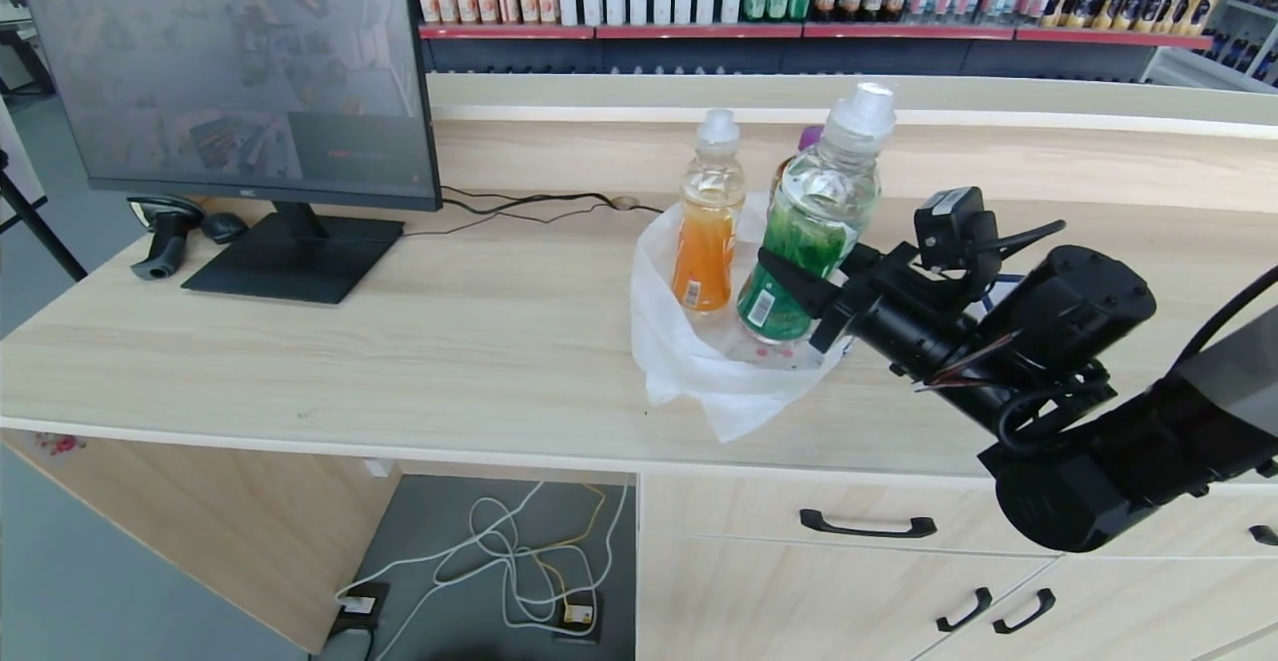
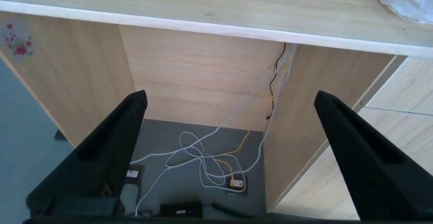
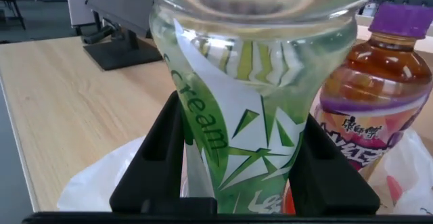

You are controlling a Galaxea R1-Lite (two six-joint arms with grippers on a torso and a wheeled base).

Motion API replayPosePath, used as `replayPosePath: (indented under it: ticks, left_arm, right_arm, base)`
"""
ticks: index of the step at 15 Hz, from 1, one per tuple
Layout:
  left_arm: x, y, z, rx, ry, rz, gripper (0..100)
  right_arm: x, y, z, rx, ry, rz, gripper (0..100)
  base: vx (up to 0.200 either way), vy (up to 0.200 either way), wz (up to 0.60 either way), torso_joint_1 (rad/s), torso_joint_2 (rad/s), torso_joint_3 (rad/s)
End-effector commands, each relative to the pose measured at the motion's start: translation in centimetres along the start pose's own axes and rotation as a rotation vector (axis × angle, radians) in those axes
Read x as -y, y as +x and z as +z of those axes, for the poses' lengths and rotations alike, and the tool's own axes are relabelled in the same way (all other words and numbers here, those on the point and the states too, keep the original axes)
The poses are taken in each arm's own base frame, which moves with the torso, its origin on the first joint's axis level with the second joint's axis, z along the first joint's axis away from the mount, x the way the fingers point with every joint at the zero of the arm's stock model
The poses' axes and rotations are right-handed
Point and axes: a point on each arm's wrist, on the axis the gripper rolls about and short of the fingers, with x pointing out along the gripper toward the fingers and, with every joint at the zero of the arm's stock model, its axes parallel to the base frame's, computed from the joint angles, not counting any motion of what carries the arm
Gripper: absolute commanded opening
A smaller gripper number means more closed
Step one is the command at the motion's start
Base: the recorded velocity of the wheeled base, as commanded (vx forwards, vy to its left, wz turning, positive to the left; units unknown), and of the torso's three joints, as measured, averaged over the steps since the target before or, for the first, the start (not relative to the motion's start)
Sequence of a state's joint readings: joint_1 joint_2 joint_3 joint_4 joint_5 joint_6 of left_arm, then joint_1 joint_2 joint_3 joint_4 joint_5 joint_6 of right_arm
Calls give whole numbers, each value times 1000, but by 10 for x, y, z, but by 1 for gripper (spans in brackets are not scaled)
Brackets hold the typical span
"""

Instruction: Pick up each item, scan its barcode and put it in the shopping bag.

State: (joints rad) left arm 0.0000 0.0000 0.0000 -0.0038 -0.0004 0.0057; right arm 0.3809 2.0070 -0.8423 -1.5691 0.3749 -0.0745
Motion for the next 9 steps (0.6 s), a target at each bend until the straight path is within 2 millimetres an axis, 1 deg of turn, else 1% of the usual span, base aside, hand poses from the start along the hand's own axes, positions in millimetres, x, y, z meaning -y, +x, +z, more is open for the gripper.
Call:
replayPosePath:
  ticks: [1, 9]
  left_arm:
    - [0, 0, 0, 1, 0, 0, 100]
    - [0, 0, 0, 1, -3, 0, 100]
  right_arm:
    - [-1, 3, -16, -29, 13, 4, 0]
    - [-3, 3, -44, -93, 46, 10, 0]
  base:
    - [0, 0, 0, 0, 0, 0]
    - [0, 0, 0, 0, 0, 0]
